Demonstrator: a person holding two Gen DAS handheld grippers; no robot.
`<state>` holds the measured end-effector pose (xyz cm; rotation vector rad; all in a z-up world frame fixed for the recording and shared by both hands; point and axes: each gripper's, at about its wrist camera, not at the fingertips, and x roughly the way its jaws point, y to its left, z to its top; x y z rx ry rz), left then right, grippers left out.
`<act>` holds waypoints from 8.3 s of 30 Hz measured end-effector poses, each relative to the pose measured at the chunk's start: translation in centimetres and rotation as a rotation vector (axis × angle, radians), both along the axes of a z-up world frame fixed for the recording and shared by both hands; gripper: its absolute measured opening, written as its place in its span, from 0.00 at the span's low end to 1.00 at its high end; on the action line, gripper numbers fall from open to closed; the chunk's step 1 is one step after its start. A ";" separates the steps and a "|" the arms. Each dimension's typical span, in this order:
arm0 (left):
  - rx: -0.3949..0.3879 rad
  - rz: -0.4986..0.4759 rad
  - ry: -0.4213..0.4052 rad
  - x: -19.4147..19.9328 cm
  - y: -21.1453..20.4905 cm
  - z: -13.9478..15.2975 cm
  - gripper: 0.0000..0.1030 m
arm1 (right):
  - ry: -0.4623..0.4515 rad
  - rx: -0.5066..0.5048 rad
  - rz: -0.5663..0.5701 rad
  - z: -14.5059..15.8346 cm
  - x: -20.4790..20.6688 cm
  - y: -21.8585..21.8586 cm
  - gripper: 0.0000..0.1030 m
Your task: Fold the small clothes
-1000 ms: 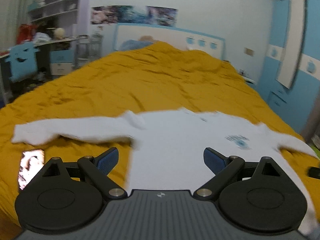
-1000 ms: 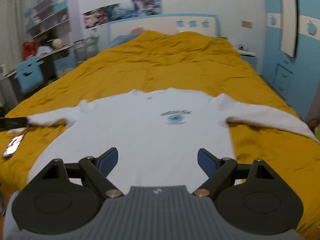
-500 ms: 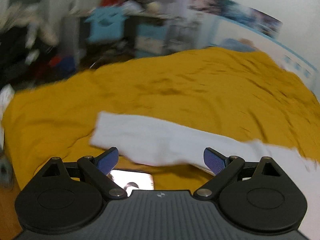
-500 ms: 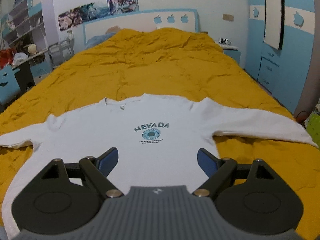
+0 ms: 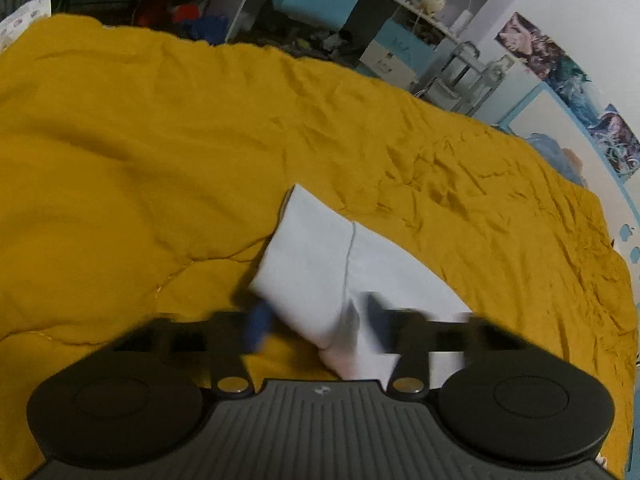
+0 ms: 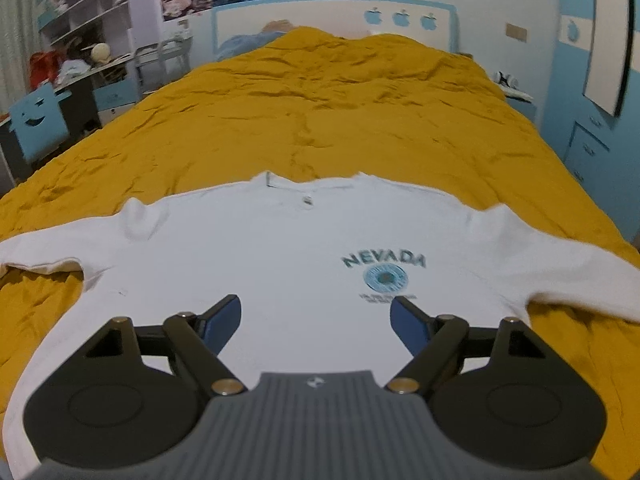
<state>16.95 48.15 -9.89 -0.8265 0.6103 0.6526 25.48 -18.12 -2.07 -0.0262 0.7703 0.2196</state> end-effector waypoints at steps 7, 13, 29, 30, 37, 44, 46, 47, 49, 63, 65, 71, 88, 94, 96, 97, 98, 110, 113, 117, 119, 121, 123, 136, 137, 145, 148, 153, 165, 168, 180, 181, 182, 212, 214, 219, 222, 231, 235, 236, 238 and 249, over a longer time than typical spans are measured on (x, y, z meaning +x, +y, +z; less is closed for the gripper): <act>0.123 -0.082 -0.129 0.3 -3.7 5.9 0.06 | 0.004 -0.009 0.003 -0.2 0.9 0.5 0.68; 0.278 -0.290 -0.299 3.7 -13.5 16.6 0.06 | 0.009 0.022 -0.022 0.1 1.0 -1.5 0.52; 0.151 -0.865 -0.500 13.3 -41.3 23.3 0.06 | -0.063 0.117 -0.091 1.1 0.4 -9.9 0.50; 0.116 -0.879 -0.489 13.7 -42.2 22.0 0.06 | -0.060 0.121 -0.098 0.9 0.3 -10.3 0.50; -0.022 -0.977 -0.319 16.3 -50.0 11.9 0.06 | -0.031 0.126 -0.148 -0.9 0.6 -13.5 0.50; -0.073 -1.133 -0.040 17.7 -54.2 3.5 0.25 | 0.015 0.110 -0.197 -2.7 1.1 -15.2 0.50; -0.090 -1.170 0.001 17.2 -54.2 2.7 0.52 | 0.023 0.104 -0.205 -3.2 1.4 -15.4 0.50; -0.093 -1.187 0.005 16.7 -54.0 2.6 0.58 | 0.025 0.103 -0.207 -3.3 1.5 -15.4 0.50; -0.099 -1.217 -0.014 15.5 -53.1 3.2 0.67 | 0.026 0.103 -0.207 -3.5 1.9 -15.4 0.50; 0.191 -0.919 0.034 12.0 -37.6 4.9 0.70 | 0.016 0.061 0.055 -4.6 7.2 -6.4 0.59; 0.201 -0.853 0.040 12.4 -35.3 4.7 0.70 | 0.013 0.022 0.090 -5.2 8.3 -4.2 0.61; 0.087 -0.746 0.026 15.2 -30.9 2.2 0.68 | 0.006 -0.105 0.130 -6.9 11.6 -0.3 0.40; -0.053 -0.699 0.001 16.7 -28.7 -1.9 0.15 | 0.165 0.071 -0.252 -7.8 10.9 -16.2 0.29; -0.120 -0.634 -0.003 18.5 -27.9 -2.7 0.21 | 0.154 0.224 -0.252 -8.5 14.0 -16.6 0.30; -0.119 -0.623 -0.014 19.0 -28.2 -2.9 0.21 | 0.169 0.232 -0.259 -9.3 15.3 -16.0 0.29; -0.117 -0.623 -0.016 19.2 -28.3 -3.0 0.17 | 0.176 0.231 -0.263 -9.9 15.9 -15.8 0.28; -0.113 -0.625 -0.019 19.3 -28.5 -3.0 0.12 | 0.183 0.226 -0.267 -10.4 16.4 -15.6 0.19; -0.018 -0.599 -0.002 19.1 -28.9 -2.8 0.06 | 0.119 0.159 -0.252 -9.6 17.0 -16.0 0.00; -0.011 -0.615 0.027 19.0 -29.1 -2.2 0.13 | 0.153 0.165 -0.291 -10.7 17.0 -16.6 0.03; 0.041 -0.656 0.056 17.7 -29.4 -0.2 0.19 | 0.140 0.255 -0.295 -9.3 15.2 -17.4 0.21; 0.036 -0.676 0.071 16.6 -29.6 0.2 0.24 | 0.155 0.284 -0.282 -9.0 14.4 -17.3 0.22; 0.037 -0.699 0.084 15.4 -30.0 0.4 0.24 | 0.174 0.302 -0.261 -9.2 13.9 -16.8 0.22; 0.055 -0.714 0.121 14.5 -30.7 0.4 0.24 | 0.201 0.279 -0.250 -9.9 13.2 -15.8 0.07; 0.259 -0.741 0.305 13.0 -34.0 -0.7 0.25 | 0.209 0.123 -0.258 -10.8 12.0 -15.5 0.00; 0.266 -0.737 0.304 12.8 -34.1 -0.2 0.25 | 0.202 0.112 -0.274 -10.3 11.8 -15.8 0.00; 0.298 -0.782 0.123 10.7 -36.8 5.0 0.39 | 0.118 0.259 -0.400 -5.3 7.5 -25.7 0.19; 0.286 -0.791 0.089 10.9 -38.2 5.4 0.43 | 0.100 0.329 -0.518 -4.4 5.7 -31.8 0.22; 0.261 -0.762 0.083 11.5 -39.8 4.6 0.48 | 0.076 0.412 -0.722 -4.5 3.3 -42.4 0.45; 0.287 -0.711 0.172 12.0 -42.7 3.5 0.49 | 0.131 0.685 -1.056 -12.1 0.7 -59.2 0.27; 0.287 -0.705 0.177 11.9 -42.8 3.4 0.49 | 0.108 0.708 -1.074 -13.2 1.1 -60.2 0.21; 0.261 -0.656 0.098 10.4 -39.3 4.1 0.49 | -0.069 0.407 -0.800 -0.6 5.0 -52.3 0.00; 0.257 -0.654 0.091 10.3 -39.0 4.2 0.49 | -0.093 0.403 -0.756 1.0 5.5 -50.6 0.00; 0.254 -0.654 0.084 10.1 -38.7 4.3 0.49 | -0.118 0.399 -0.712 2.7 6.0 -48.8 0.00; 0.032 -0.671 -0.132 8.7 -27.9 4.6 0.35 | 0.062 0.410 0.075 0.1 14.6 12.1 0.00; -0.003 -0.666 -0.143 8.8 -27.3 4.0 0.35 | 0.131 0.396 0.092 -3.0 14.5 13.8 0.00; -0.102 -0.650 -0.190 9.0 -26.2 2.8 0.35 | 0.287 0.397 0.171 -8.2 14.1 16.1 0.06; -0.157 -0.645 -0.207 9.5 -26.0 2.2 0.39 | 0.311 0.430 0.222 -8.7 13.5 15.9 0.30; -0.200 -0.706 -0.123 13.2 -29.2 0.2 0.48 | 0.218 0.376 0.152 -5.8 11.7 6.8 0.32; -0.178 -0.684 -0.047 14.6 -30.2 -1.5 0.51 | 0.165 0.321 0.039 -5.2 10.0 0.0 0.32; -0.181 -0.681 -0.038 14.8 -30.2 -2.0 0.51 | 0.151 0.298 0.009 -5.1 9.3 -1.9 0.33; -0.189 -0.677 -0.043 15.2 -30.4 -2.5 0.50 | 0.130 0.246 -0.045 -5.1 8.1 -5.0 0.34; -0.107 -0.769 -0.240 15.5 -33.4 5.4 0.02 | 0.091 0.223 -0.112 -7.0 5.3 -10.9 0.28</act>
